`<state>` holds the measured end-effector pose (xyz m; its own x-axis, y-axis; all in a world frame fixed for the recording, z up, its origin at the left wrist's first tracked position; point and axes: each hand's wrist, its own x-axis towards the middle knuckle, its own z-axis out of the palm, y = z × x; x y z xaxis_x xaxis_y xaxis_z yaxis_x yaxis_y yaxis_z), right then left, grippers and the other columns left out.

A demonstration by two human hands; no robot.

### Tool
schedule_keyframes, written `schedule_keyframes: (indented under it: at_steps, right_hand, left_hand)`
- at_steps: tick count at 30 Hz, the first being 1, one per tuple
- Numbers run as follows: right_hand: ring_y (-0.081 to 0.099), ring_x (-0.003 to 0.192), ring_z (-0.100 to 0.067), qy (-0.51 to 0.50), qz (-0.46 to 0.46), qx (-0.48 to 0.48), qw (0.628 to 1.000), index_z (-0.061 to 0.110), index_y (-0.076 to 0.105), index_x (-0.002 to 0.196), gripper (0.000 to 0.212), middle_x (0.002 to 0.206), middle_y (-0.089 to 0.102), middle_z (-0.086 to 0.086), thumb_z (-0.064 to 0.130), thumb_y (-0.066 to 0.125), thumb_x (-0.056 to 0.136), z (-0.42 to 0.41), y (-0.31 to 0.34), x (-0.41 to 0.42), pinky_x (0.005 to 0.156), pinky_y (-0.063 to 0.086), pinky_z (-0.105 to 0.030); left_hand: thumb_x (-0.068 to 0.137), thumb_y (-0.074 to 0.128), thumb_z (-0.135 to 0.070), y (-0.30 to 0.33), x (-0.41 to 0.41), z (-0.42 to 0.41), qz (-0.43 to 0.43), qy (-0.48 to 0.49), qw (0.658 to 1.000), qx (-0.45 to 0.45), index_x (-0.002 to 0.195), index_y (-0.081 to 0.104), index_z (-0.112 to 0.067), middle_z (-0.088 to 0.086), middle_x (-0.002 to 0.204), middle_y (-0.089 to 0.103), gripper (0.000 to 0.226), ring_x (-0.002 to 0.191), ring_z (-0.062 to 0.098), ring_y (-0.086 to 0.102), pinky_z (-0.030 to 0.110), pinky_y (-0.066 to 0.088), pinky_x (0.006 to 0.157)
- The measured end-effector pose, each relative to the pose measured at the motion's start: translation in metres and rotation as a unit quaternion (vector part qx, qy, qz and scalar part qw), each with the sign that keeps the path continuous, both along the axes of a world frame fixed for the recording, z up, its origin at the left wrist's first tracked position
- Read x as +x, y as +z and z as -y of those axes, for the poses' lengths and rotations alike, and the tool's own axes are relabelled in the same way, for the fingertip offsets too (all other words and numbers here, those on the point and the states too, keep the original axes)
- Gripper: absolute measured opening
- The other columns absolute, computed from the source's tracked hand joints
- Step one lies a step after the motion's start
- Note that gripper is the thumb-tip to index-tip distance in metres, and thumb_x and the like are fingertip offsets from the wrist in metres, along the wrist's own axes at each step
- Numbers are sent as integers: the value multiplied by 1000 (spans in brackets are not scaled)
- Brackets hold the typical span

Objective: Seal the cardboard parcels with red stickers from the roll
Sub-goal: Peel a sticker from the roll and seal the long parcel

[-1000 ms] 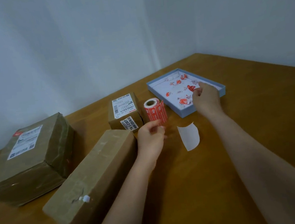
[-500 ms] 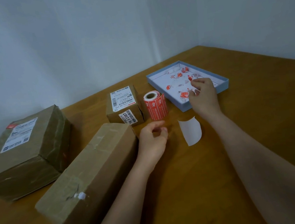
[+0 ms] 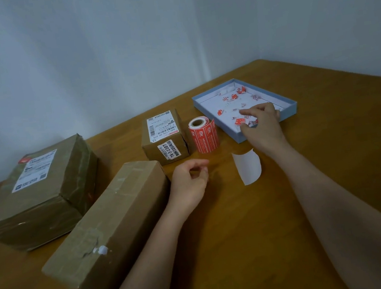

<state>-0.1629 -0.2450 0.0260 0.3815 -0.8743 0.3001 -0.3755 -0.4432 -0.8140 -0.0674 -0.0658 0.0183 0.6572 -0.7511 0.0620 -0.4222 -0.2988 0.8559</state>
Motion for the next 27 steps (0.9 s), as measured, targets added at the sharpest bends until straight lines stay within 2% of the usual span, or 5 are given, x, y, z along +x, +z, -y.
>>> schedule_keyframes:
  at_steps: [7, 12, 17, 21, 27]
  right_hand:
    - [53, 114, -16, 88, -54, 26, 994, 14, 65, 119, 26, 124, 59, -5, 14, 57, 95, -24, 3, -8, 87, 41, -22]
    - [58, 115, -16, 146, -153, 69, 975, 20, 53, 133, 37, 124, 63, -4, 20, 54, 97, -36, -1, -10, 91, 43, -27]
    - [47, 128, -21, 89, -262, -35, 960, 22, 47, 139, 44, 133, 57, -1, 29, 55, 96, -30, -8, -11, 106, 33, -41]
    - [54, 119, -21, 57, -134, -31, 989, 15, 55, 131, 35, 128, 60, -5, 19, 54, 97, -26, -6, -10, 99, 44, -34]
    - [53, 113, -10, 108, -20, -23, 994, 12, 54, 131, 35, 126, 60, -3, 7, 51, 97, -32, 0, -9, 89, 40, -17]
  left_hand:
    - [94, 58, -10, 1, -8, 15, 136, 34, 990, -22, 130, 58, -17, -3, 126, 54, 37, 96, 4, 53, 8, 43, 75]
    - [93, 58, -6, 14, -9, 38, 208, 49, 976, -46, 143, 40, -18, -2, 146, 35, 55, 131, 18, 43, 37, 47, 104]
    - [96, 54, -7, 25, 1, 66, 167, 39, 985, 8, 152, 25, -22, 1, 157, 27, 65, 143, 21, 30, 45, 40, 110]
    - [93, 56, -5, 30, 8, 79, 176, 42, 983, 28, 146, 36, -15, 8, 146, 41, 57, 135, 25, 41, 43, 44, 106]
    - [93, 55, -3, 32, 9, 78, 202, 60, 977, 27, 128, 49, -9, 11, 133, 49, 36, 123, 25, 50, 35, 48, 95]
